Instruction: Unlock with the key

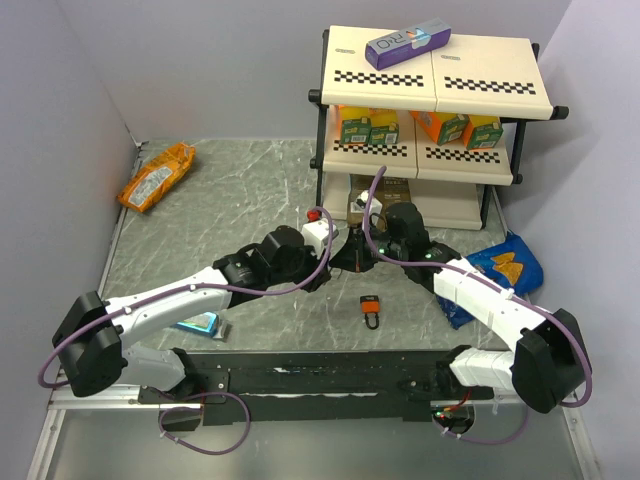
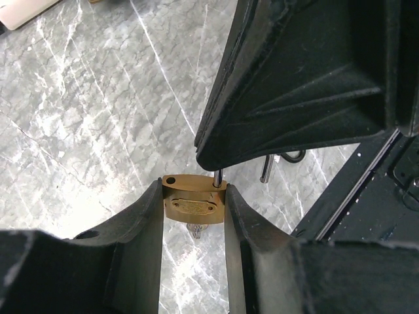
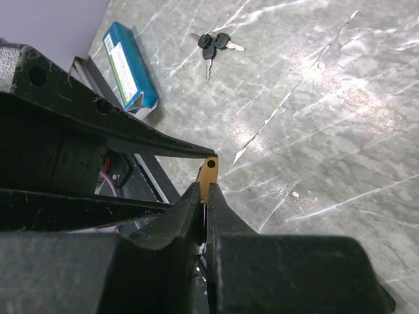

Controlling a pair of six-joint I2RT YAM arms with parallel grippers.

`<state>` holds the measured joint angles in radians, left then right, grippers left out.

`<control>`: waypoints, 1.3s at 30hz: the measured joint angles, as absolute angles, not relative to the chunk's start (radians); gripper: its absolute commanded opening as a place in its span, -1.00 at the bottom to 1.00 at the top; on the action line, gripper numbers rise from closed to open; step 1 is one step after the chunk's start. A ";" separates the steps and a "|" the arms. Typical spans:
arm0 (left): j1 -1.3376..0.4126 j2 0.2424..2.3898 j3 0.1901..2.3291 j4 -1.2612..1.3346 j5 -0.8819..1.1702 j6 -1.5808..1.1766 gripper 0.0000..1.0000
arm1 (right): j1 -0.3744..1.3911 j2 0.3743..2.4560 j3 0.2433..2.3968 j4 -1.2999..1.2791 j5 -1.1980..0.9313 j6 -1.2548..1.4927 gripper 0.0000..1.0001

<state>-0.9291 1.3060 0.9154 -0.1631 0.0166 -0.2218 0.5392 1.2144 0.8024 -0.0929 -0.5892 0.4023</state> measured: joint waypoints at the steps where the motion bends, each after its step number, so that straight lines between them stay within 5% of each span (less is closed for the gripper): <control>1: -0.929 1.309 0.917 -0.163 0.014 -0.222 -0.99 | 0.539 1.215 0.803 -0.093 -0.584 0.404 -0.99; 16: -0.905 1.379 0.932 -0.204 -0.023 -0.253 -0.98 | 0.469 1.190 0.793 -0.093 -0.536 0.453 0.26; 39: -0.452 1.730 1.179 -0.400 0.040 -0.272 -0.98 | 0.295 0.951 0.633 -0.071 -0.544 0.459 0.43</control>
<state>-0.4519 1.7302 1.1786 -0.4004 0.0402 -0.2718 0.2951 0.9508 0.6334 -0.0708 -0.5442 0.4591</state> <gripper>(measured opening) 0.376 0.713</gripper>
